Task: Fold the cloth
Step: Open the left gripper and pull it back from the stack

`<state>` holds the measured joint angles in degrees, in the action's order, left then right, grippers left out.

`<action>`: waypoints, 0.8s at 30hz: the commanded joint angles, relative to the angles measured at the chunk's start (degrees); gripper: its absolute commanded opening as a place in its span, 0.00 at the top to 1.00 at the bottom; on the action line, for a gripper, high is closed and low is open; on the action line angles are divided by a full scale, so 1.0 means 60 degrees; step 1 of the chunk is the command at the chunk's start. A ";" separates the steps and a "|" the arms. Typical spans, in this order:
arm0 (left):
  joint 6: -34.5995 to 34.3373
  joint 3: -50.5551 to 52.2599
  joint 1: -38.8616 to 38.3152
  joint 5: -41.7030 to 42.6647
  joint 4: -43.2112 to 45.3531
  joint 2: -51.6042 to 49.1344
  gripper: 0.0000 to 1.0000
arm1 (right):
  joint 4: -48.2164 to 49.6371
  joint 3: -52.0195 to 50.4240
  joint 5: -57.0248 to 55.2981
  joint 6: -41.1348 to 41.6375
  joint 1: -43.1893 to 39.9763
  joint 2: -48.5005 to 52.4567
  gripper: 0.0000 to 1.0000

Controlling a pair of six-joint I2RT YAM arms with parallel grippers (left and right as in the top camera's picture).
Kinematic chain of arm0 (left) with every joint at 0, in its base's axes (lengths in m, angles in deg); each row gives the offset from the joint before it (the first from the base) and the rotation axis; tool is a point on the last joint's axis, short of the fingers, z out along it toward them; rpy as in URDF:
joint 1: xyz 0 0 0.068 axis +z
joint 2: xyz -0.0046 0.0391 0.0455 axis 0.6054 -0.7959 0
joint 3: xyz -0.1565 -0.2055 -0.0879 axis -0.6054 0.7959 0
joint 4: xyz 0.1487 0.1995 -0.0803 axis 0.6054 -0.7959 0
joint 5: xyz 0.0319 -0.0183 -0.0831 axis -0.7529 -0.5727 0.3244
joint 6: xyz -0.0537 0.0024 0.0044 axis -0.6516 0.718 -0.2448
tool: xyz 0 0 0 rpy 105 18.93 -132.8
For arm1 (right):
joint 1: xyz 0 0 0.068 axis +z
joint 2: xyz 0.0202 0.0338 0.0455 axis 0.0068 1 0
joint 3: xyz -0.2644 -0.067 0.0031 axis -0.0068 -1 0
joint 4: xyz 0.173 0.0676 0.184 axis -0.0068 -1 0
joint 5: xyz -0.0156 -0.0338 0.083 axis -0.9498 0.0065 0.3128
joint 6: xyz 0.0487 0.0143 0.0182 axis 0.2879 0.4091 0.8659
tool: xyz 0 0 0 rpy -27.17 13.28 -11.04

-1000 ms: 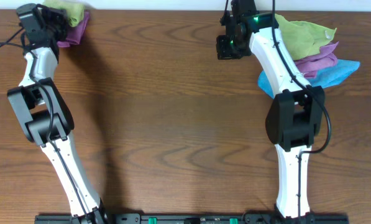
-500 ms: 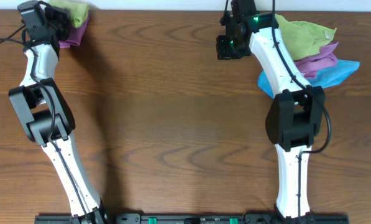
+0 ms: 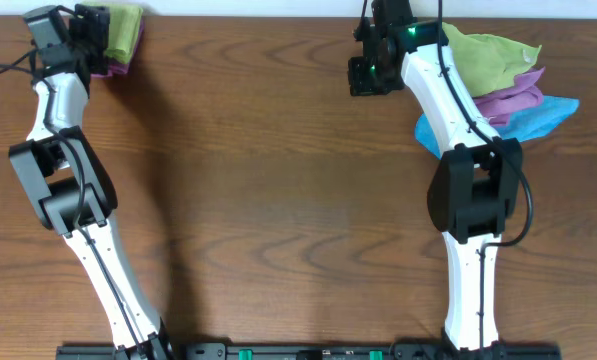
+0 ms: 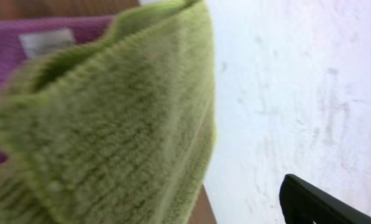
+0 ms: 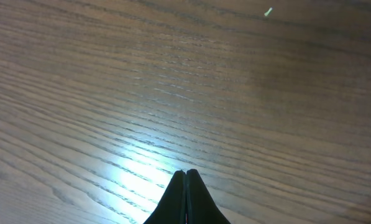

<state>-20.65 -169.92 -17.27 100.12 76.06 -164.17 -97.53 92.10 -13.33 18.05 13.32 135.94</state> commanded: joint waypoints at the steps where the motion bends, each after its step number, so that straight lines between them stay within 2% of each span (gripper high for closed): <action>1: 0.0069 -0.0208 0.0284 0.0426 -0.0259 0.0084 0.05 | 0.0015 0.0153 0.0044 -0.0197 0.0047 0.0106 0.99; 8: 0.0120 -0.0208 0.0699 0.1351 -0.0725 0.0339 0.04 | 0.0015 0.0153 0.0044 -0.0200 0.0076 0.0106 0.99; 11: 0.0685 -0.0208 0.0849 0.1355 -0.1366 0.0743 0.04 | 0.0015 0.0153 0.0044 -0.0200 0.0113 0.0106 0.98; 15: 0.1996 -0.0208 0.0936 0.1206 -0.2718 0.1585 0.04 | -0.0022 0.0164 0.0044 -0.0204 0.0098 0.0102 0.97; 17: 0.2648 -0.0208 0.0936 0.1144 -0.3446 0.2080 0.04 | -0.0229 0.0284 0.0047 -0.0277 0.0058 0.0066 0.75; 20: 0.3774 -0.0208 0.0933 0.0907 -0.4834 0.2998 0.04 | -0.0736 0.0688 0.0040 -0.0404 -0.0022 -0.0142 0.48; 24: 0.5246 -0.0208 0.0852 0.0025 -0.7012 0.4280 0.05 | -0.1468 0.1388 0.0007 -0.0601 -0.0109 -0.0681 0.22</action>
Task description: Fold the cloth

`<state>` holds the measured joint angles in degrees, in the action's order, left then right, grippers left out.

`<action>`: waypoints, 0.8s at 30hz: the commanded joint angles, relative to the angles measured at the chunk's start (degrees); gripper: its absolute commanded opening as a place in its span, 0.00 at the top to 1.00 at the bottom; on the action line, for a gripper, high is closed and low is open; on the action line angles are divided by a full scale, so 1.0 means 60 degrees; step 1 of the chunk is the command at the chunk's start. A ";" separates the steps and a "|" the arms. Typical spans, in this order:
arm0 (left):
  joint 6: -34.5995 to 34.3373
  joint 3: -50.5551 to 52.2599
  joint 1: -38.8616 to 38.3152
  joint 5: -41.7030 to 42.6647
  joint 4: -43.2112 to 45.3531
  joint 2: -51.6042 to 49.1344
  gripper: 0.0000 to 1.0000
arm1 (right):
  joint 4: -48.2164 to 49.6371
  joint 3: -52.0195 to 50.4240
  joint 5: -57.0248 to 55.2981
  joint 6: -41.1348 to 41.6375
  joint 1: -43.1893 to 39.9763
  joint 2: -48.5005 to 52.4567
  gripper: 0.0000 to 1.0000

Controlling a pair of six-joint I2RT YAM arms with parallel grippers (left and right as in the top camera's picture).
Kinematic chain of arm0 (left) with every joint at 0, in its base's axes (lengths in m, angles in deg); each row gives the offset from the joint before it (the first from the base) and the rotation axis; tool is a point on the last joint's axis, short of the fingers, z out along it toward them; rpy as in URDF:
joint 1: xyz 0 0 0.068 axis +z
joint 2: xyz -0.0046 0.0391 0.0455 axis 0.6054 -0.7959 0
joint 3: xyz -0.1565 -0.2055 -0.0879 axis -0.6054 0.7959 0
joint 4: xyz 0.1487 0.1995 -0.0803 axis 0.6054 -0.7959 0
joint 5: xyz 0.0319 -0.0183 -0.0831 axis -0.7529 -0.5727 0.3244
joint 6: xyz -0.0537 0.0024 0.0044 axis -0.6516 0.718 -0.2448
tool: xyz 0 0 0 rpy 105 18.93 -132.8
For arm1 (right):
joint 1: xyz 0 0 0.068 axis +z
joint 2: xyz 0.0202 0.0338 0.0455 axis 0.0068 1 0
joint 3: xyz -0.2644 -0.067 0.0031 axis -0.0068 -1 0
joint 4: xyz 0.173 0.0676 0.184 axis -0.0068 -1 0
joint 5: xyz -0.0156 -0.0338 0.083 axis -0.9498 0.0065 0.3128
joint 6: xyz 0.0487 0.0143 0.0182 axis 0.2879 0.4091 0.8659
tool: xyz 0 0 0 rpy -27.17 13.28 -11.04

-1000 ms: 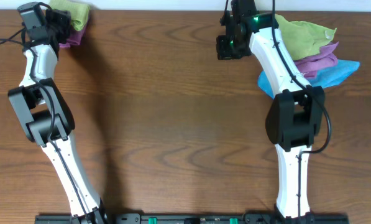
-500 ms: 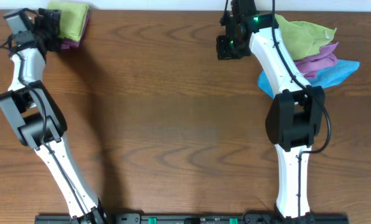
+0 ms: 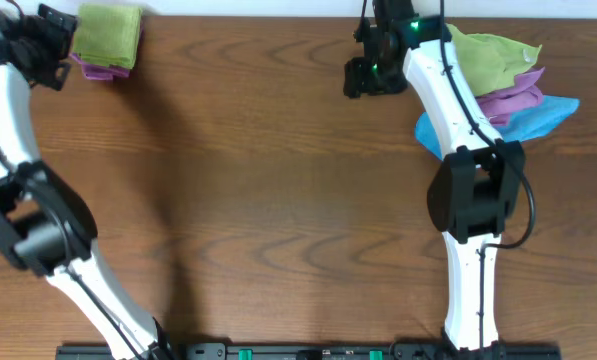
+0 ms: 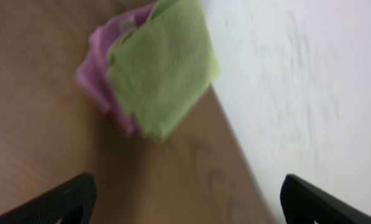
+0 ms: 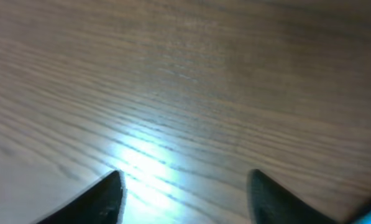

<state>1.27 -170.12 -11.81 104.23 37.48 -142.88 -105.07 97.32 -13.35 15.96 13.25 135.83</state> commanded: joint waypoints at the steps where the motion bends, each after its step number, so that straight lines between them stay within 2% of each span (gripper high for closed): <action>1: 0.2036 -0.0175 -0.0091 -0.0769 -0.1100 0.1056 0.05 | -0.0368 0.0608 -0.0025 -0.0368 -0.0098 -0.0849 0.17; 3: 0.3126 -0.0175 -0.0280 -0.1089 -0.2422 0.1891 0.05 | -0.0823 0.0667 -0.0277 -0.0423 -0.0113 -0.1446 0.03; 4: 0.3238 -0.0175 -0.0346 -0.1257 -0.2703 0.2062 0.05 | -0.0958 0.0663 -0.0342 -0.0423 -0.0117 -0.1592 0.01; 7: 0.3942 -0.0175 -0.0820 -0.1989 -0.3974 0.3056 0.05 | -0.1810 0.0663 -0.0834 -0.0423 -0.0113 -0.2412 0.01; 10: 0.4612 -0.0171 -0.1377 -0.2189 -0.4677 0.4014 0.05 | -0.2524 0.0663 -0.0998 -0.0426 -0.0113 -0.3326 0.01; 14: 0.4921 -0.0164 -0.2076 -0.2186 -0.5300 0.5147 0.05 | -0.3144 0.0663 -0.1330 -0.0423 -0.0095 -0.4707 0.01; 19: 0.5453 0.0124 -0.2637 -0.2328 -0.5756 0.6550 0.05 | -0.3920 0.0240 -0.1832 -0.0346 -0.0047 -0.6706 0.01; 24: 0.5559 0.1854 -0.2637 -0.2029 -0.5366 0.8167 0.05 | -0.3982 -0.1297 -0.2226 -0.0189 0.0106 -0.8550 0.01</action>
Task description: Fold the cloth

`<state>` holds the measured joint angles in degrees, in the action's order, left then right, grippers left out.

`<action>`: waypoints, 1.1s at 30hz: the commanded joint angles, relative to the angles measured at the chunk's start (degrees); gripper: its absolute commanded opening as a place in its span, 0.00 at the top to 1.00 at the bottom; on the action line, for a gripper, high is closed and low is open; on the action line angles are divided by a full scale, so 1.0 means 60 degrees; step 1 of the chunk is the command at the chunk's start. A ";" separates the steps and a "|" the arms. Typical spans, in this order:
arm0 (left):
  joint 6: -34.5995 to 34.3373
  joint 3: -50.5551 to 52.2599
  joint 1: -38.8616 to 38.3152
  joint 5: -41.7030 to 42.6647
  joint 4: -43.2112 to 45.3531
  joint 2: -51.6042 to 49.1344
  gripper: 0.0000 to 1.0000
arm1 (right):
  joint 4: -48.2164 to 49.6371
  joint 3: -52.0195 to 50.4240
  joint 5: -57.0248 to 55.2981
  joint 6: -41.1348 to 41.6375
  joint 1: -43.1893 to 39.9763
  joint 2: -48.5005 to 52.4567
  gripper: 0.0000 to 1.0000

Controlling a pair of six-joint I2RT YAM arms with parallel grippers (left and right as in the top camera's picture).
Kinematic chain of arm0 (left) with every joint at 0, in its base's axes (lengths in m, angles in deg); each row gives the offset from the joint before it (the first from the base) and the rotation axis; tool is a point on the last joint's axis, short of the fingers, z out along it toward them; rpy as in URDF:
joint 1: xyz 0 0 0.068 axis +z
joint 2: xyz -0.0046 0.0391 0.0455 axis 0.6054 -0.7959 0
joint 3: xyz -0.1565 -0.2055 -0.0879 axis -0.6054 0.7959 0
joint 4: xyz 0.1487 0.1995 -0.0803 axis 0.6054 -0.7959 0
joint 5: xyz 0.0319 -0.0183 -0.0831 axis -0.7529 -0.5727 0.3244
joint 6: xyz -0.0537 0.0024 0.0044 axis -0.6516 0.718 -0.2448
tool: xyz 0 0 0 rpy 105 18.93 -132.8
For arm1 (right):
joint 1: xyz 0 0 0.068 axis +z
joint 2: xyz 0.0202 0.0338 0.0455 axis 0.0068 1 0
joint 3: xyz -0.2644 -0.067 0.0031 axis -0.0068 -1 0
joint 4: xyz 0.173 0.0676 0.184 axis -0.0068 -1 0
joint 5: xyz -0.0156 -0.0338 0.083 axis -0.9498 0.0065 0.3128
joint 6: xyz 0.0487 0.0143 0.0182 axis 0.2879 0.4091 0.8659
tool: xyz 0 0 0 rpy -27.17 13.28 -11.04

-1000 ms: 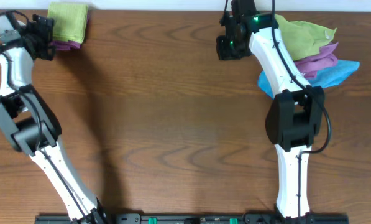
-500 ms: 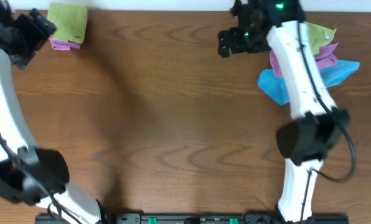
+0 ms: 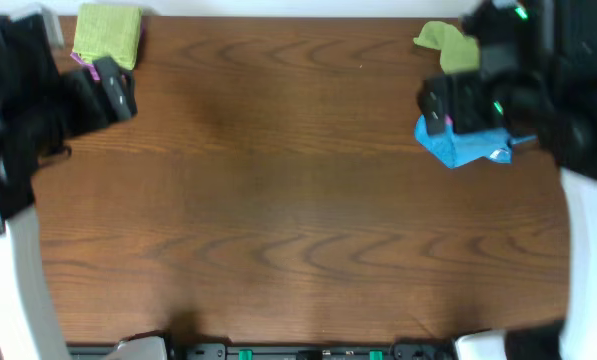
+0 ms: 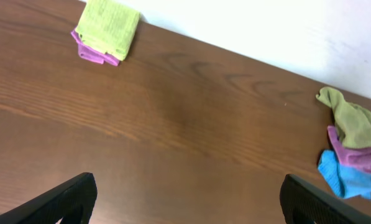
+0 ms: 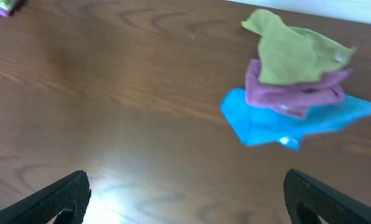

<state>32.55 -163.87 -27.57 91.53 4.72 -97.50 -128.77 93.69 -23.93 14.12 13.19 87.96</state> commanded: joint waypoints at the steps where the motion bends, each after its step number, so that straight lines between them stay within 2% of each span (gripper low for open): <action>1: 0.0397 0.1603 -0.0015 0.0248 0.0364 0.1188 0.04 | 0.0109 -0.1410 -0.0718 0.0222 0.0171 -0.1231 0.01; 7: 0.0459 0.4280 -0.0015 0.0404 0.1490 0.3082 0.05 | 0.1829 -0.5115 -0.0729 0.0251 0.0204 -0.4262 0.01; 11: 0.0448 0.4652 -0.0015 0.0426 0.1876 0.3512 0.05 | 0.2878 -0.6313 -0.0776 0.0601 0.0200 -0.5530 0.01; 17: -0.0612 0.4652 -0.0015 0.0423 0.1486 0.3530 0.04 | 0.2630 -0.6390 -0.0765 0.0892 0.0193 -0.6160 0.01; 31: -0.0597 0.4659 -0.0015 0.0419 0.0951 0.3530 0.05 | 0.2280 -0.6390 -0.0765 0.0892 0.0193 -0.6167 0.01; 33: -0.0197 0.4659 -0.0015 -0.0018 0.0943 0.3530 0.05 | 0.2280 -0.6390 -0.0765 0.0896 0.0193 -0.6167 0.01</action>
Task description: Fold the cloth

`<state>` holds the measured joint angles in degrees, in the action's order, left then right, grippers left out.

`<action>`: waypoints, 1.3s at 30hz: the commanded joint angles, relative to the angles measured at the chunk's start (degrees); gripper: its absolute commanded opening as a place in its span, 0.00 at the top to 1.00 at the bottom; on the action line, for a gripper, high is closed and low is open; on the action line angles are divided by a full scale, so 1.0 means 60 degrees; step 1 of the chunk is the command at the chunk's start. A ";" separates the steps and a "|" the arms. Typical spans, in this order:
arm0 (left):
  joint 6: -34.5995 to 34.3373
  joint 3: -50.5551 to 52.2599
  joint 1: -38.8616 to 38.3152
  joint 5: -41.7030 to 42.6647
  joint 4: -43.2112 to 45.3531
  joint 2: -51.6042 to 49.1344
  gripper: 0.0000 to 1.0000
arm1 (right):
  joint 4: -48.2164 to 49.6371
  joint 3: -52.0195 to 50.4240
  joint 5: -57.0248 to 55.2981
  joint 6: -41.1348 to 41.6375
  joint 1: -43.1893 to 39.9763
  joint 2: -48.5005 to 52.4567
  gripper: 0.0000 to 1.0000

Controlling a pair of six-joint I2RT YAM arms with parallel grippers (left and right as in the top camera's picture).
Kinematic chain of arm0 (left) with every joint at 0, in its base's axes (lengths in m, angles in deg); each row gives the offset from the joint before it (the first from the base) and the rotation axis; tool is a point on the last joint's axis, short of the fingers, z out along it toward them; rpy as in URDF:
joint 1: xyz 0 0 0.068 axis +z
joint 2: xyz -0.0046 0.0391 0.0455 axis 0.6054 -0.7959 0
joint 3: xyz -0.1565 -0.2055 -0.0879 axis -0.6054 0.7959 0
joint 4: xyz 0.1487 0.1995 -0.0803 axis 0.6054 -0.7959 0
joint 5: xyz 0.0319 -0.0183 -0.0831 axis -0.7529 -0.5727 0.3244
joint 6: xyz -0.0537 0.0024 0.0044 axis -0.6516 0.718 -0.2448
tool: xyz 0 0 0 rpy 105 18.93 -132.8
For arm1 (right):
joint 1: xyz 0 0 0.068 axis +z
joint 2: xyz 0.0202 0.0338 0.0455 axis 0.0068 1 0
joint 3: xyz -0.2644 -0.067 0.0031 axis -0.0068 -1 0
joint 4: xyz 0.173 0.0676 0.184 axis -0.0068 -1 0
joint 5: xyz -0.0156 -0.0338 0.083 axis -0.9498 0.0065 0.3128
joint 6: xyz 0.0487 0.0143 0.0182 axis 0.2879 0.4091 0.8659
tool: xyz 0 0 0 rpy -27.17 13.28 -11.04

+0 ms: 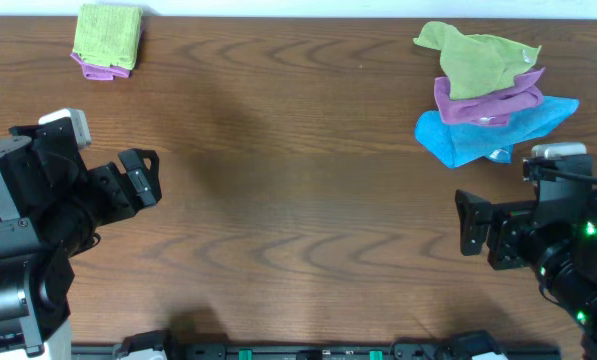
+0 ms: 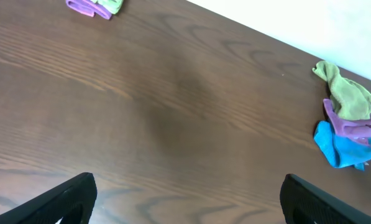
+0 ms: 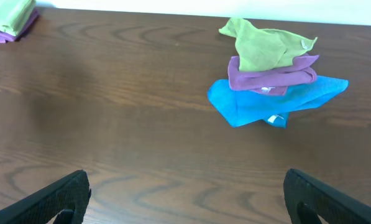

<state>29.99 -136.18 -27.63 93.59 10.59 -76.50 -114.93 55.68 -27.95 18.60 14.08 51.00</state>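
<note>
A folded green cloth (image 1: 107, 33) lies on a folded purple one (image 1: 100, 68) in the far left corner, also in the left wrist view (image 2: 95, 6). At the far right sits a loose pile: a crumpled green cloth (image 1: 475, 55) on a purple cloth (image 1: 486, 99) on a blue cloth (image 1: 483, 133); the right wrist view shows the pile (image 3: 269, 74). My left gripper (image 1: 136, 184) (image 2: 185, 199) hangs open and empty at the near left. My right gripper (image 1: 475, 224) (image 3: 185, 199) is open and empty at the near right, short of the pile.
The brown wooden table (image 1: 298, 180) runs between the two stacks. A white wall (image 2: 309, 25) borders its far edge. The arms' bases stand at the near left and near right.
Both arms were far back, the left beside the folded stack and the right over the loose pile. Now both are drawn back toward the near edge. Both grippers are still open.
My left gripper was close against the folded green cloth on the purple one, and the right was shut over bare wood by the pile. Then the left was off the stack and both were open. Afterwards both arms stood farther back, and now at the near sides.
</note>
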 commanded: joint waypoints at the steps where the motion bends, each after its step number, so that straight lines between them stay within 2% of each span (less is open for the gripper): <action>1: 0.0240 0.0044 -0.0004 -0.0576 -0.0040 0.0029 0.05 | -0.0026 -0.0055 -0.0095 0.0149 0.0044 -0.0007 0.01; 6: 0.0885 0.0062 -0.0124 -0.0922 0.0226 0.0069 0.05 | -0.0051 -0.0055 -0.0095 0.0146 0.0044 -0.0007 0.01; 10: 0.2528 0.0583 -0.0860 -0.1439 0.1319 0.0357 0.05 | -0.0055 -0.0055 -0.0095 0.0149 0.0044 -0.0007 0.01; 12: 0.2736 0.1209 -0.1271 -0.2208 0.2040 0.0685 0.05 | -0.0055 -0.0055 -0.0095 0.0149 0.0044 -0.0007 0.01; 14: 0.2732 0.2579 -0.1716 -0.3049 0.3231 0.1330 0.05 | -0.0055 -0.0055 -0.0098 0.0146 0.0044 -0.0007 0.01; 24: 0.2725 0.7952 -0.1741 -0.3177 0.7042 0.4357 0.05 | -0.0055 -0.0055 -0.0095 0.0146 0.0044 -0.0007 0.01; 30: 0.2692 1.0389 -0.1730 -0.3209 0.7610 0.6878 0.05 | -0.0055 -0.0055 -0.0095 0.0146 0.0044 -0.0007 0.01; 39: 0.2401 1.2222 -0.1723 -0.3493 0.7613 0.9162 0.05 | -0.0055 -0.0055 -0.0095 0.0146 0.0044 -0.0007 0.01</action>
<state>45.12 -64.51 -37.93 74.49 56.04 -23.95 -115.24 55.40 -28.00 18.62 14.08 51.00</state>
